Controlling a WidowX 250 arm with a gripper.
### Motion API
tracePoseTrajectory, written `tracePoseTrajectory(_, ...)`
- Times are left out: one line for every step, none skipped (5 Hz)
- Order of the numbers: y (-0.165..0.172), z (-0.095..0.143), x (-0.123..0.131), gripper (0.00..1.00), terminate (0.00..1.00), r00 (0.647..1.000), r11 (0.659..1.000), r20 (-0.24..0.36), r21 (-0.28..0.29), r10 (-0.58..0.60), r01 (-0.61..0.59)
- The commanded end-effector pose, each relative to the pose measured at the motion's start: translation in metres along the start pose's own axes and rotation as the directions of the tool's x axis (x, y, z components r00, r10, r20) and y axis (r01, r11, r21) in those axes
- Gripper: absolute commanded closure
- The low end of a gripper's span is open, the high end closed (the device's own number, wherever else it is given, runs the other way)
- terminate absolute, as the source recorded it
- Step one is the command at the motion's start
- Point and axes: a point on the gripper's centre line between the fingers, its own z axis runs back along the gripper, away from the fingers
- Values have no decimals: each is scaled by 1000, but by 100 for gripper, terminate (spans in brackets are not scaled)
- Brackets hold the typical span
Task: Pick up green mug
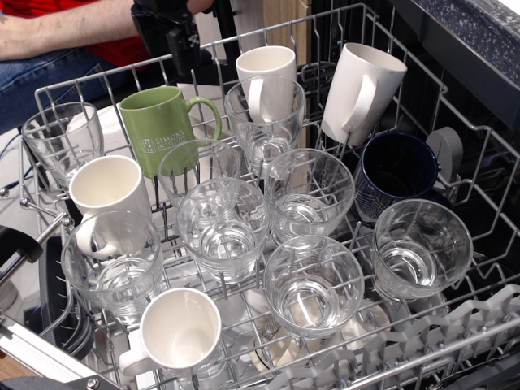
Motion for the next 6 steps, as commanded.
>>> tracePoseTrajectory(32,-3,8,0,0,998,997,12,55,-61,60)
tracePoseTrajectory(43,-15,3,0,0,998,996,9,62,-67,67)
tracePoseTrajectory(52,-27,0,0,0,998,994,21,94,-62,60)
tracePoseTrajectory(67,-41,1,0,0,998,992,33,119,-51,46)
tracePoseTrajectory(73,-56,-1,0,0,999,990,16,134,-41,38)
tracePoseTrajectory(71,-71,-3,0,0,999,991,-3,130,-35,35)
